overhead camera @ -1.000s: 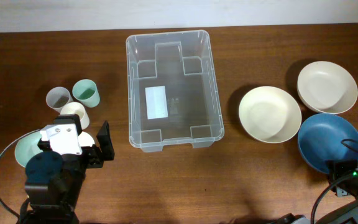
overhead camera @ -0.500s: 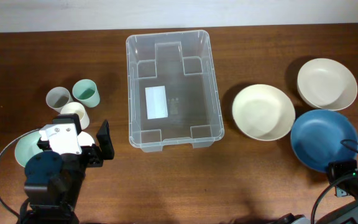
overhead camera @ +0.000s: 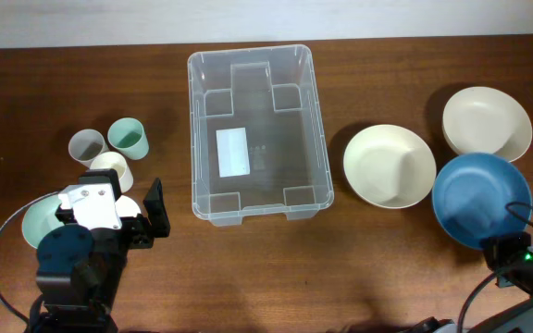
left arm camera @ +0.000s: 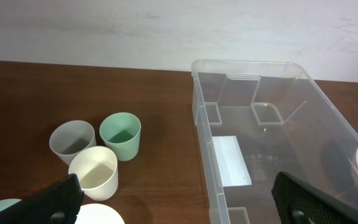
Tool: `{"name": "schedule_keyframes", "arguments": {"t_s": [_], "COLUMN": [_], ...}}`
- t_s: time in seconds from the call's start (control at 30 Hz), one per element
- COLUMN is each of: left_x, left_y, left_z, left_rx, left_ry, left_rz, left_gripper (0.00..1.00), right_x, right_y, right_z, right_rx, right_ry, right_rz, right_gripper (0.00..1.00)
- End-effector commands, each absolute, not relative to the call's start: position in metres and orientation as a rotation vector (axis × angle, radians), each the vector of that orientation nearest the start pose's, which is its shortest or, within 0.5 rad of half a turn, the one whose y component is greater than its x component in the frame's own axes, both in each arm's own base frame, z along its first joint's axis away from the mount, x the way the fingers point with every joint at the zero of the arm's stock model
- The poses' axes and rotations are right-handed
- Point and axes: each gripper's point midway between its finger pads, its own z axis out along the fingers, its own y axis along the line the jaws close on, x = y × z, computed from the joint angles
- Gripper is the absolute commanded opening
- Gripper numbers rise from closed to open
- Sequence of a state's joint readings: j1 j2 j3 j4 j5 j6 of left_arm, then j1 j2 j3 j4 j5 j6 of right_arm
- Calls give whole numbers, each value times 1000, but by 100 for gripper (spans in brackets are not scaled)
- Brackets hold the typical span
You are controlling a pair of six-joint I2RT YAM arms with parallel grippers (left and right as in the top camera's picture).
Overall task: Pack container
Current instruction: 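Lift the blue bowl and carry it over the clear bin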
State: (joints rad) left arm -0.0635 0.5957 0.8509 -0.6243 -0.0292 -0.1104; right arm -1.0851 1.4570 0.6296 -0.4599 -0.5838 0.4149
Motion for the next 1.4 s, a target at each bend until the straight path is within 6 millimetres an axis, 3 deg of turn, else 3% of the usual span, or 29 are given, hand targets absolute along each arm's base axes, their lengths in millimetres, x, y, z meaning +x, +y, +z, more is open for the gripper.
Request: {"name": "schedule_keyframes", "arguments": {"t_s": [0.0, 0.1, 0.2, 0.47, 0.7, 0.97, 1.13, 1.27, 1.37], "left_x": [252, 252, 252, 252, 252, 252, 252, 252, 252], "left_y": [-13, -13, -13, -13, -13, -13, -13, -13, -13], "left_z": [301, 301, 300, 300, 300, 300, 300, 300, 300], "left_rx": [-64, -64, -64, -64, -65, -65, -65, -65, -65], "left_ry": [1920, 1921, 1922, 1924, 1924, 1924, 1925, 1925, 1925], "left_rz": [-108, -108, -108, -108, -108, -108, -108, -108, -108], "left_gripper": [100, 100, 100, 100, 100, 100, 100, 100, 100], "right_x": [223, 228, 242, 286, 321, 349, 362, 372, 386], "right_y": [-179, -177, -167, -111, -53, 15, 73, 105, 119], "right_z": [65, 90, 127, 192, 221, 258, 274, 278, 284], "right_rx": [1539, 1458, 1309, 953, 651, 336, 17, -38, 16], "right_ry": [1929, 1921, 1966, 2132, 2264, 2259, 2226, 2231, 2234], "right_rz": [725, 718, 688, 678, 528, 294, 235, 230, 189], "right_gripper": [4, 4, 4, 4, 4, 4, 4, 4, 4]}}
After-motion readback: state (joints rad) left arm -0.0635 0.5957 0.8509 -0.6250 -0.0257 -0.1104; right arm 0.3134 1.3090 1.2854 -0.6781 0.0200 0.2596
